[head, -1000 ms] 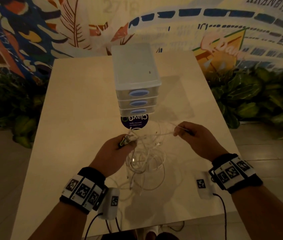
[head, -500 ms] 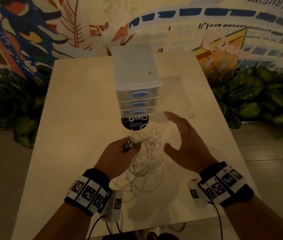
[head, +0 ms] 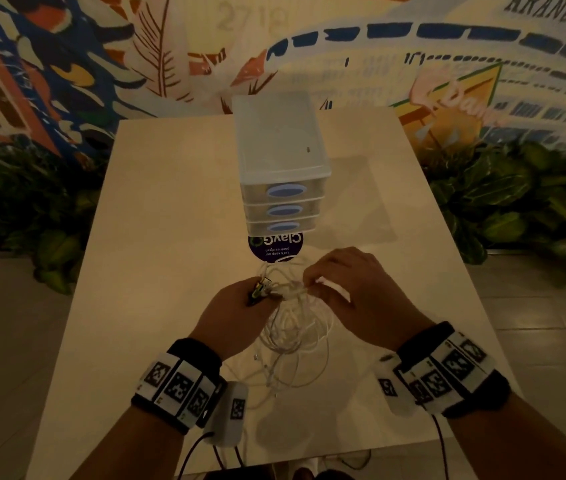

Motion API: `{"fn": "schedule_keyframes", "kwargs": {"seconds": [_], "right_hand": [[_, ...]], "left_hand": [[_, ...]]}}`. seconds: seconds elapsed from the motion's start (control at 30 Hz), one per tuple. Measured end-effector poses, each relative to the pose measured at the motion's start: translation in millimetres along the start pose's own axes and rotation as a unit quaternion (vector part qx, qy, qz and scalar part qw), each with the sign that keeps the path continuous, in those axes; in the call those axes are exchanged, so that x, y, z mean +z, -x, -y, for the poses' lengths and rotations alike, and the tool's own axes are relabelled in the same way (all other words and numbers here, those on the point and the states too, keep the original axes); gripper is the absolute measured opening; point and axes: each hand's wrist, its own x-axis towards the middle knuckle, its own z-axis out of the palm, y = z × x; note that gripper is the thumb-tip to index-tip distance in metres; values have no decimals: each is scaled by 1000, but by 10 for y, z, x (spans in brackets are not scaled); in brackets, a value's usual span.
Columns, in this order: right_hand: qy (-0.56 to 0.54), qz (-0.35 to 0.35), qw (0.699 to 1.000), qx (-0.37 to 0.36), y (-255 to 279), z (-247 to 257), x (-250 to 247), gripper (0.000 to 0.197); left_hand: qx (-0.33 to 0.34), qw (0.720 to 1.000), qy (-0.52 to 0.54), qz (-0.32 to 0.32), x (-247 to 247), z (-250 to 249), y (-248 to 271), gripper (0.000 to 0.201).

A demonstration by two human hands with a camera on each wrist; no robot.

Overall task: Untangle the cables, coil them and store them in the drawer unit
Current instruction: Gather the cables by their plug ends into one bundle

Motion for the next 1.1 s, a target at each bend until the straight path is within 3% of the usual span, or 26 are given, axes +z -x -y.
{"fn": "schedule_keyframes", "kwargs": {"seconds": [0.2, 0.4, 0.53, 0.67, 0.77, 0.83, 0.93, 1.03, 1.1], "right_hand": [[-189, -31, 974, 124, 74, -57, -230, 5], [-203, -128, 949, 203, 65, -203, -367, 8], [-272, -176, 920, 220, 70, -222, -431, 11], [-243, -211, 916, 241, 68, -158, -452, 13], [-207, -173, 935, 229, 42, -1, -342, 12], [-211, -137, 946, 204, 7, 159, -235, 23], [-305, -88, 933, 172, -47, 422, -125, 33], [-334, 6, 934, 127, -117, 553, -38, 15], [-301, 57, 946, 105, -192, 542, 29, 32]], "left_hand": [[-22, 997, -74, -2, -108, 49, -1, 43], [-58, 995, -76, -25, -260, -12, 24, 48], [-85, 995, -38, -41, -404, -46, 68, 48], [-76, 995, -61, -8, -484, -117, 122, 48], [-58, 995, -81, 14, -437, -168, 136, 45], [-33, 997, -59, 21, -400, -226, 158, 43], [10, 999, -39, 30, -405, -292, 202, 44], [35, 996, -21, 79, -435, -397, 259, 44], [31, 993, -15, 112, -448, -459, 281, 40]]}}
